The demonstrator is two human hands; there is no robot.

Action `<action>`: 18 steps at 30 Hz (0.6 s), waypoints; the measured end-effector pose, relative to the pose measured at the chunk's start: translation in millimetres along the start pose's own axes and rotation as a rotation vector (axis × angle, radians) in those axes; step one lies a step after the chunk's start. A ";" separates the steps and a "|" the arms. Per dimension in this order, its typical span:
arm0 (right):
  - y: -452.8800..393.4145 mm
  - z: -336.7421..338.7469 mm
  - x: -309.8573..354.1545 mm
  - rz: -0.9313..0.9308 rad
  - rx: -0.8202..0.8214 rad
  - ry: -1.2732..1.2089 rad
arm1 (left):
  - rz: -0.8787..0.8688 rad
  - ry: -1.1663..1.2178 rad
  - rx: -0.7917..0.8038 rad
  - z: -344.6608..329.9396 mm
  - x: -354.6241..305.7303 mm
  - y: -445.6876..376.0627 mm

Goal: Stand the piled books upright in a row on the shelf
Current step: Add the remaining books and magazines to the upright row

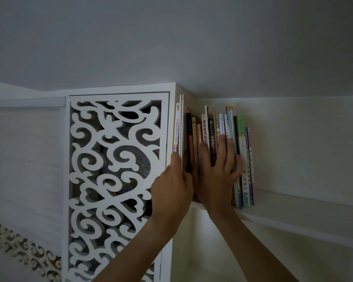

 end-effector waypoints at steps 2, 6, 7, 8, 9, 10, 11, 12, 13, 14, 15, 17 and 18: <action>1.4 -0.1 -0.4 0.002 0.007 -0.014 | 0.018 0.065 0.000 16.1 -12.5 3.0; 10.9 3.9 -0.5 0.074 0.036 -0.021 | 0.031 0.133 0.010 46.8 -31.4 1.5; 14.3 5.5 -0.3 0.094 0.032 -0.017 | 0.027 0.144 0.009 53.9 -35.6 1.1; 17.5 7.0 0.1 0.109 0.028 -0.017 | 0.023 0.150 0.010 60.1 -39.9 1.3; 20.2 8.4 0.7 0.121 0.026 -0.032 | 0.023 0.161 0.012 65.8 -44.0 1.9; 21.8 9.9 1.1 0.135 0.031 -0.068 | 0.038 0.188 0.018 70.3 -47.0 2.0; 23.0 11.1 1.1 0.156 0.042 -0.120 | 0.074 0.219 0.030 74.6 -49.8 1.5; 24.7 11.4 0.8 0.188 0.052 -0.178 | 0.129 0.252 0.056 77.7 -52.1 0.2; 26.9 11.9 0.3 0.228 0.057 -0.233 | 0.197 0.281 0.088 80.4 -54.3 -1.1; 29.6 12.2 -0.8 0.267 0.060 -0.281 | 0.271 0.320 0.122 82.3 -56.6 -2.1; 32.1 12.3 -2.3 0.293 0.068 -0.320 | 0.359 0.376 0.146 84.4 -58.7 -2.4; 37.9 13.7 -6.7 0.326 0.106 -0.426 | 0.542 0.564 0.188 87.7 -65.2 -2.5; 39.6 15.5 -8.9 0.336 0.131 -0.501 | 0.605 0.651 0.211 87.9 -68.4 -2.6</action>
Point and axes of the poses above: each hand's wrist, its own y-axis away from the middle knuckle, its own z-axis out of the back of the hand, x = y × z, the point moved 2 cm from there along -y, towards the middle knuckle, and after that the axes turned 9 degrees about y, right-handed, at the moved point
